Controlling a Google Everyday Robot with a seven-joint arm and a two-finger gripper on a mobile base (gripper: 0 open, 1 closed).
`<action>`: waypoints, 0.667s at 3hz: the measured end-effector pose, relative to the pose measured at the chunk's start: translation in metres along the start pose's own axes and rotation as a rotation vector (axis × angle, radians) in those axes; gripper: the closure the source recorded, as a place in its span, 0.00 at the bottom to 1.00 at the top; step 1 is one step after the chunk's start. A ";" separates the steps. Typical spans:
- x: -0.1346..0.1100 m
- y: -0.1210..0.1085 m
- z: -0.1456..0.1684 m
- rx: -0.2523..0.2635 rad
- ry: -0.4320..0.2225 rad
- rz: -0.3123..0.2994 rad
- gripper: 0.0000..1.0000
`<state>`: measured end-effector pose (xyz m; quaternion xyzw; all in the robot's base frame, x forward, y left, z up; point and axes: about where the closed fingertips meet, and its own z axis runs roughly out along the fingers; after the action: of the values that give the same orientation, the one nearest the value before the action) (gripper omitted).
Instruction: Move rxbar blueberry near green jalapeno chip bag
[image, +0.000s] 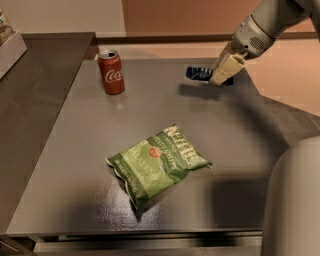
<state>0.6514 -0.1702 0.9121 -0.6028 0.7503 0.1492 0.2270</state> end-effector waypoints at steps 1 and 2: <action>-0.001 0.030 -0.013 -0.011 0.011 -0.018 1.00; 0.011 0.066 -0.017 -0.038 0.047 -0.020 1.00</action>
Offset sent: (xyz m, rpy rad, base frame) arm -0.1369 -0.0106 -0.0076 -0.0982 0.1114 0.0658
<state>0.5827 -0.1723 0.9174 -0.6178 0.7462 0.1469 0.1996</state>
